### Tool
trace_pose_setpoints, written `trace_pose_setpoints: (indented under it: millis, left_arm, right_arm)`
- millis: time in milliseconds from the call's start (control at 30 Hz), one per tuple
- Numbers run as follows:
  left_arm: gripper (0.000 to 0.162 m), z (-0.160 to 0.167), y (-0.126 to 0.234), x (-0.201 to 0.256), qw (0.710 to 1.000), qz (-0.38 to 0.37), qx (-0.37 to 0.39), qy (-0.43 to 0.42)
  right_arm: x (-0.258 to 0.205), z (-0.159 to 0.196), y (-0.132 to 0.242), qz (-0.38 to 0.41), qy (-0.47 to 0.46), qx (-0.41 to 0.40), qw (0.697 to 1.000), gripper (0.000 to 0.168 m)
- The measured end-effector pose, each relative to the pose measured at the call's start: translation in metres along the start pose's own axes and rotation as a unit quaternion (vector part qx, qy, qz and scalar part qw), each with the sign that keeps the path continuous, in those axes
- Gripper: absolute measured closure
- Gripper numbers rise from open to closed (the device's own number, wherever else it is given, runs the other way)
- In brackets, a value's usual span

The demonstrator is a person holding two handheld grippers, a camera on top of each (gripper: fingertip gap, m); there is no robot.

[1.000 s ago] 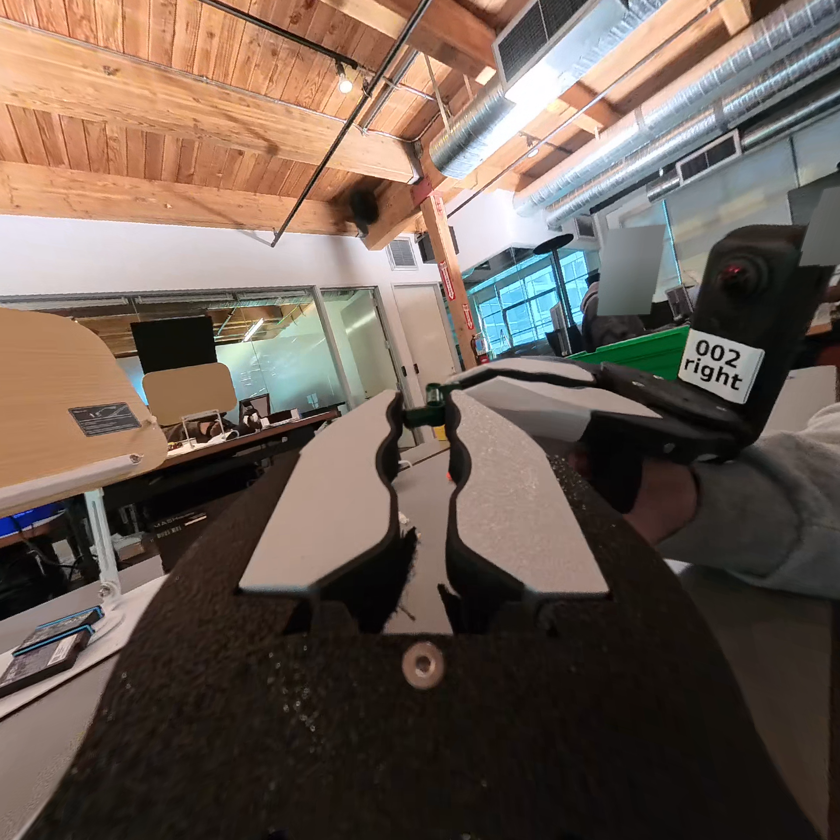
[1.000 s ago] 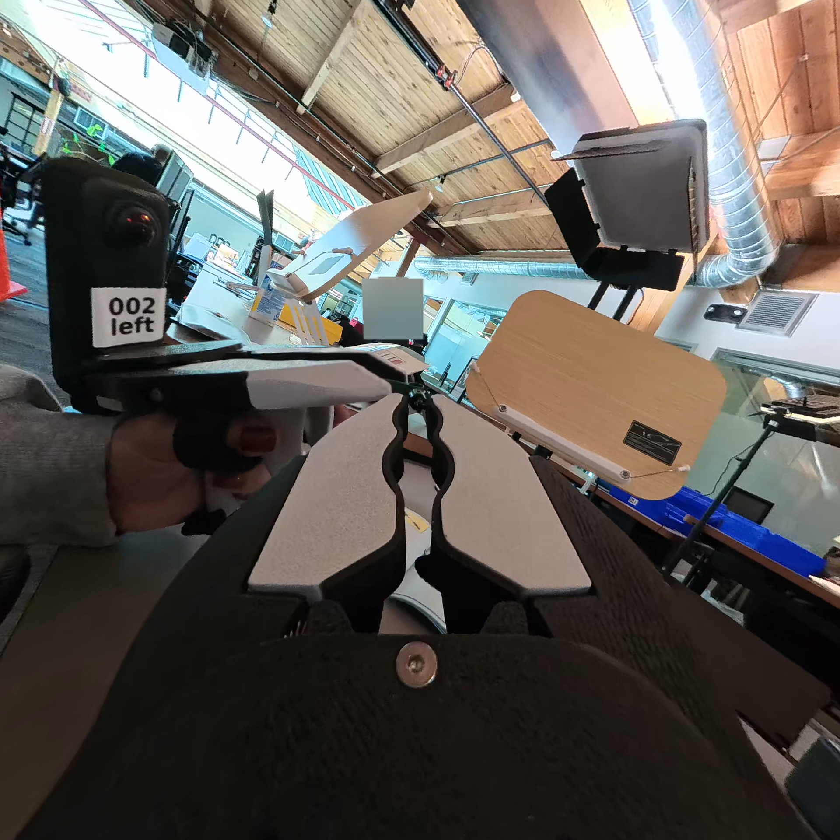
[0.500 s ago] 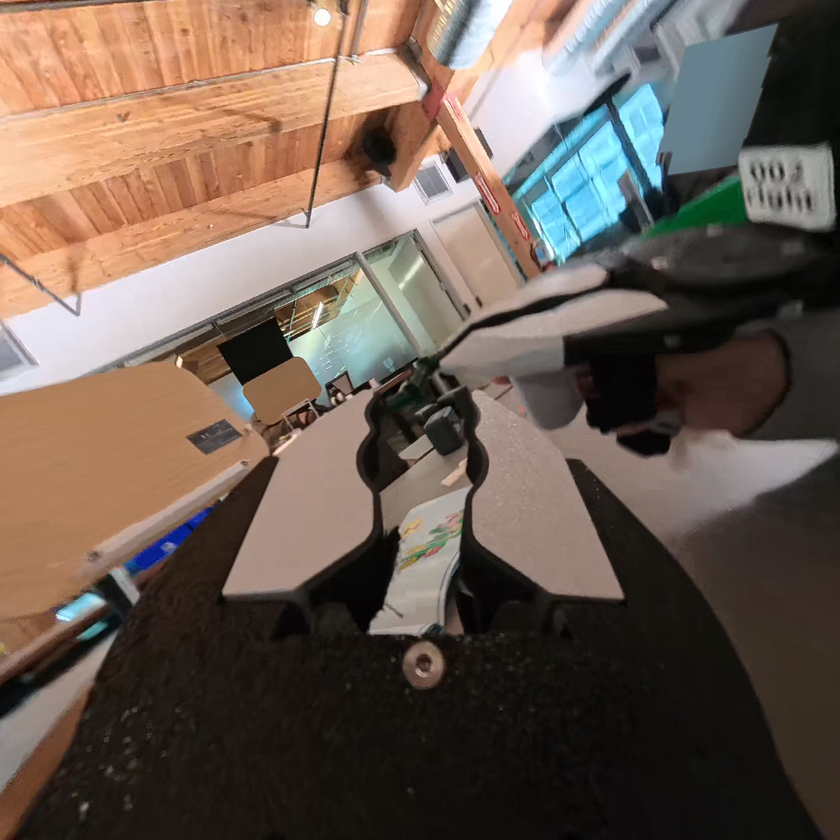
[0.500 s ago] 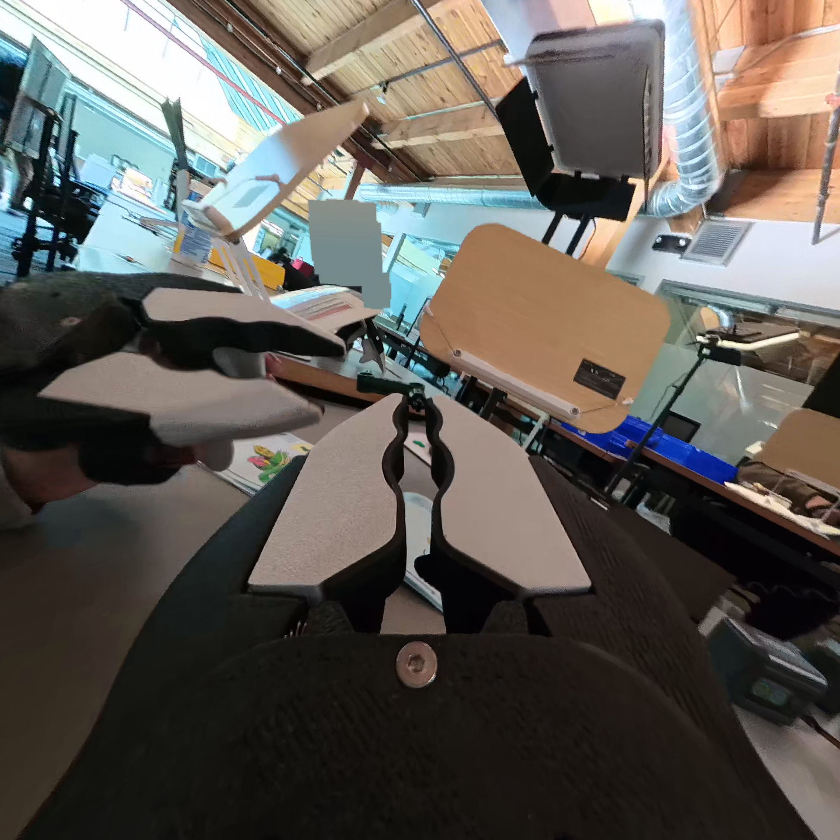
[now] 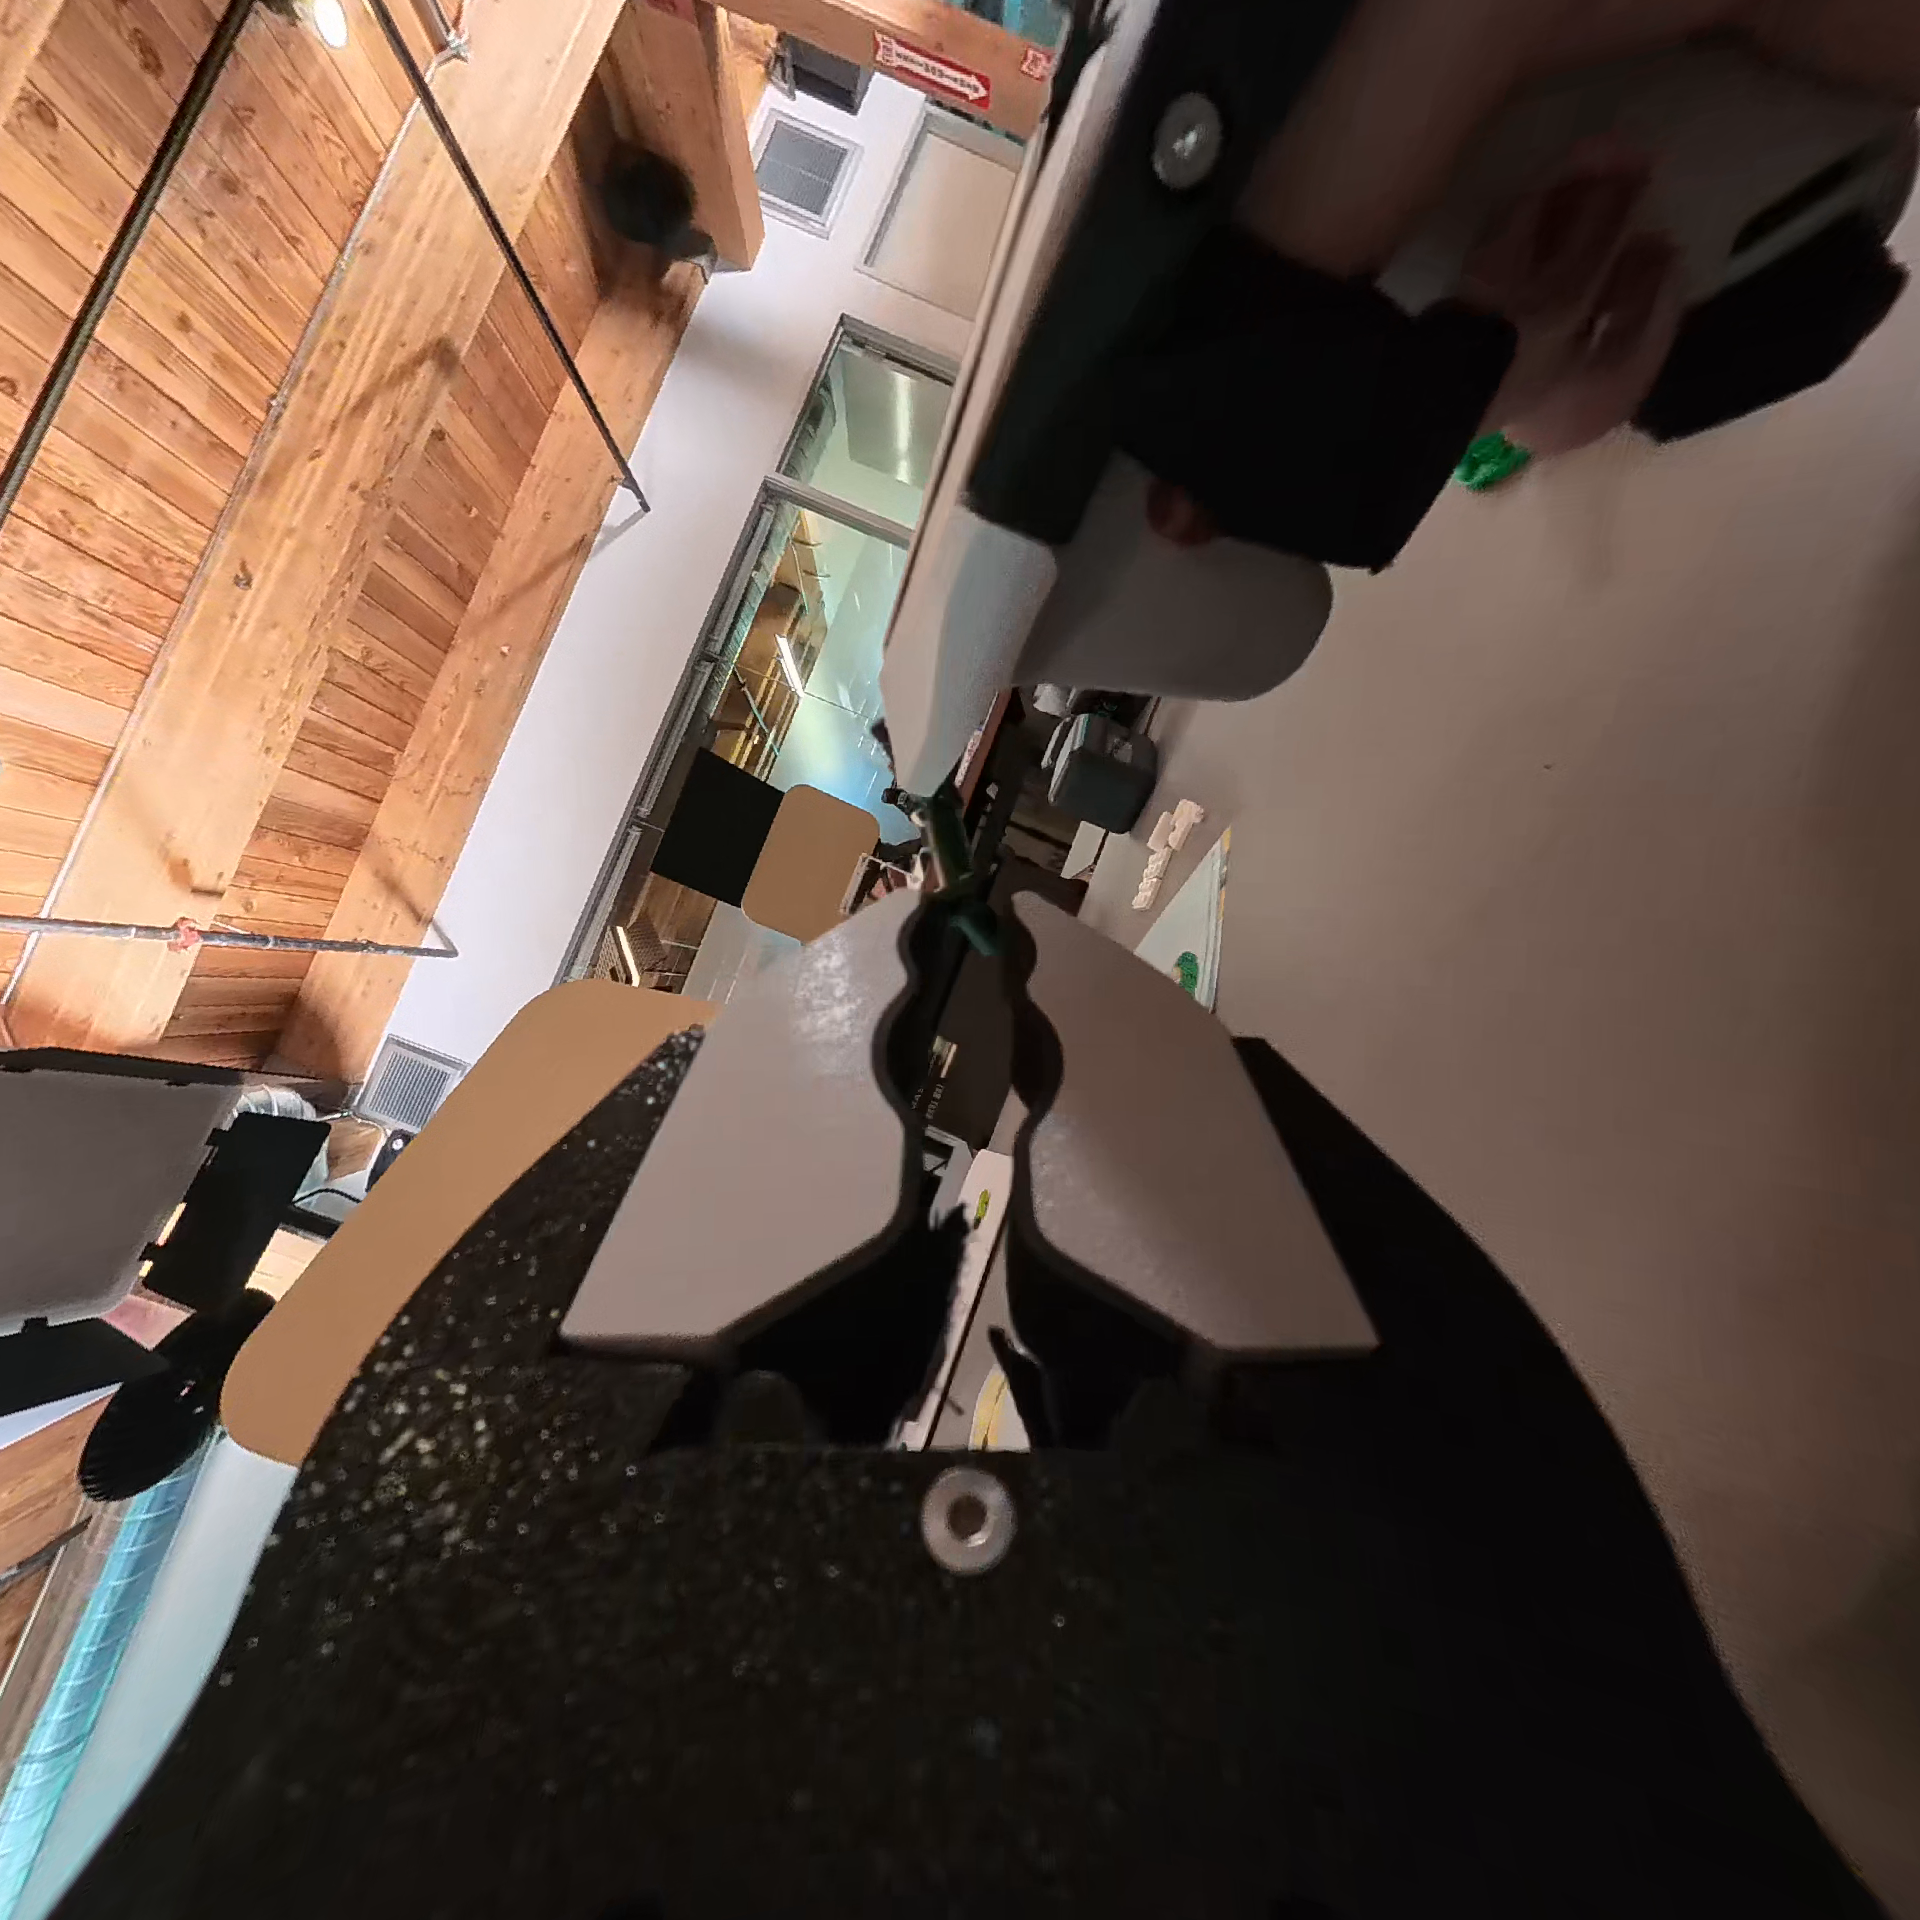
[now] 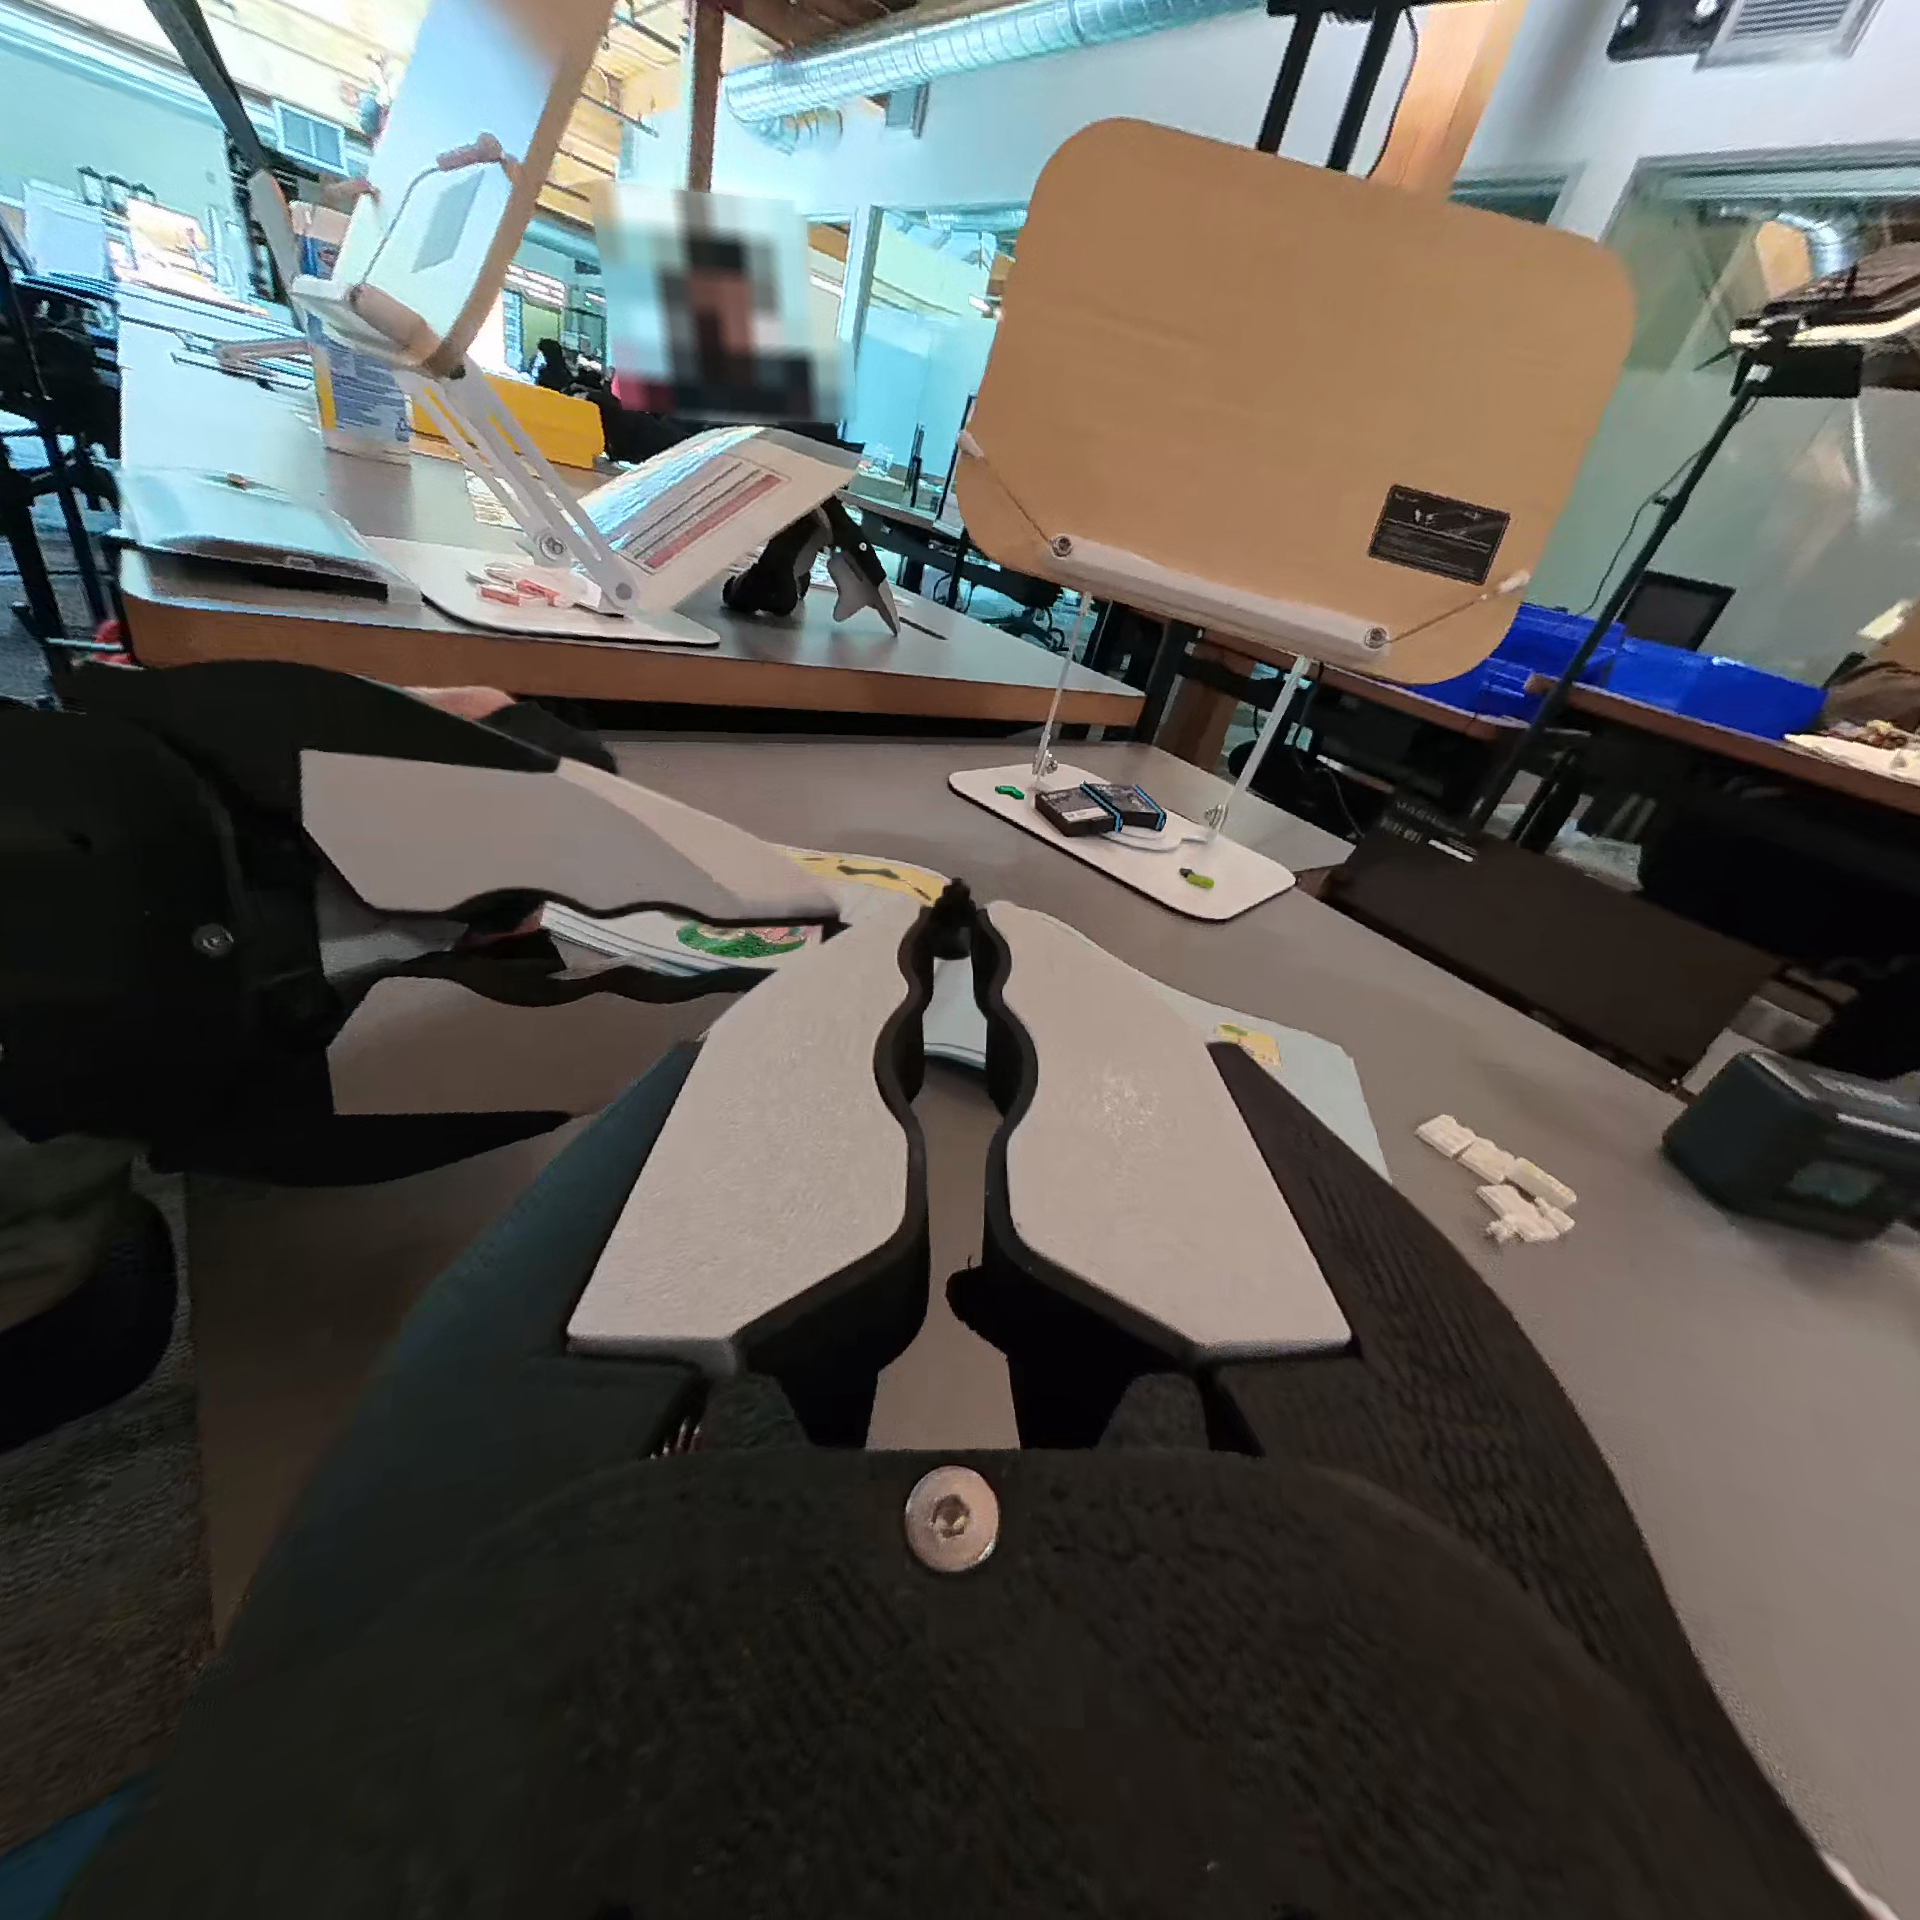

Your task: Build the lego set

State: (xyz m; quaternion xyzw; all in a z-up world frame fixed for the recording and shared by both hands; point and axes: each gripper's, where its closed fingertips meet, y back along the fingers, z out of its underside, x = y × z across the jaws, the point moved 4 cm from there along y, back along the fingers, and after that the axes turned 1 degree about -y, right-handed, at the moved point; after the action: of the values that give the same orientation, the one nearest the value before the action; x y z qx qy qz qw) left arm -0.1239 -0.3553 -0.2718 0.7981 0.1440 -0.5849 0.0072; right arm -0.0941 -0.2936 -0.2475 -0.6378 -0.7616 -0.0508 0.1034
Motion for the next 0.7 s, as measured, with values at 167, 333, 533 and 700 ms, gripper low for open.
trace_pose_setpoints:
  millis: [167,333,533,700]
  left_arm:
    - [0.160,-0.001,-0.002,0.011,0.999,0.038,-0.003,-0.013]
    - [0.162,-0.002,-0.004,0.014,0.999,0.046,-0.004,-0.011]
    - [0.162,0.007,-0.008,0.016,0.999,0.042,-0.032,0.003]
    - [0.162,0.032,-0.010,0.004,0.992,0.003,-0.115,0.051]
  right_arm:
    - [-0.007,0.006,0.009,0.034,0.039,0.011,0.999,0.168]
    - [-0.005,0.010,0.015,0.054,0.050,0.022,0.997,0.168]
    - [0.005,0.011,0.015,0.076,0.047,0.015,0.996,0.168]
    - [0.026,0.007,0.031,0.090,0.027,-0.015,0.995,0.163]
